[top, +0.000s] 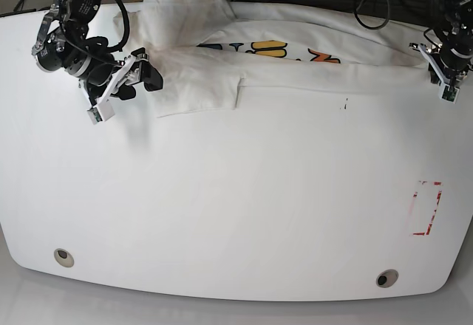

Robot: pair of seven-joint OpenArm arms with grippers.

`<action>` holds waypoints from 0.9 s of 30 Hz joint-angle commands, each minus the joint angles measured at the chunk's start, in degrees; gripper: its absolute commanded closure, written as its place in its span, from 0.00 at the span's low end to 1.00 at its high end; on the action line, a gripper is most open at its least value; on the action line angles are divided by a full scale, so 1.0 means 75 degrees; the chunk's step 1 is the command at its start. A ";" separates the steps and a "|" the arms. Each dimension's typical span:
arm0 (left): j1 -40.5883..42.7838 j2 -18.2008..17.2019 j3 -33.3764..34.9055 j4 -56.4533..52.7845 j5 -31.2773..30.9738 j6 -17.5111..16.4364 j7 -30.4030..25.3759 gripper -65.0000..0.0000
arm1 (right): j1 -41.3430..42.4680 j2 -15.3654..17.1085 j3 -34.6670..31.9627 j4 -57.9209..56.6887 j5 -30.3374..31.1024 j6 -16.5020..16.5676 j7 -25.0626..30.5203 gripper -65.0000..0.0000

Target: Layout the t-shirt on the table in an organized manner, then fold the t-shirt properly

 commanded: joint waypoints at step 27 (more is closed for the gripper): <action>-0.0300 -0.0724 -0.0429 0.0072 0.0691 0.0153 -0.0048 0.42 | 0.0065 0.0084 0.0045 0.0116 0.0158 0.0015 0.0119 0.35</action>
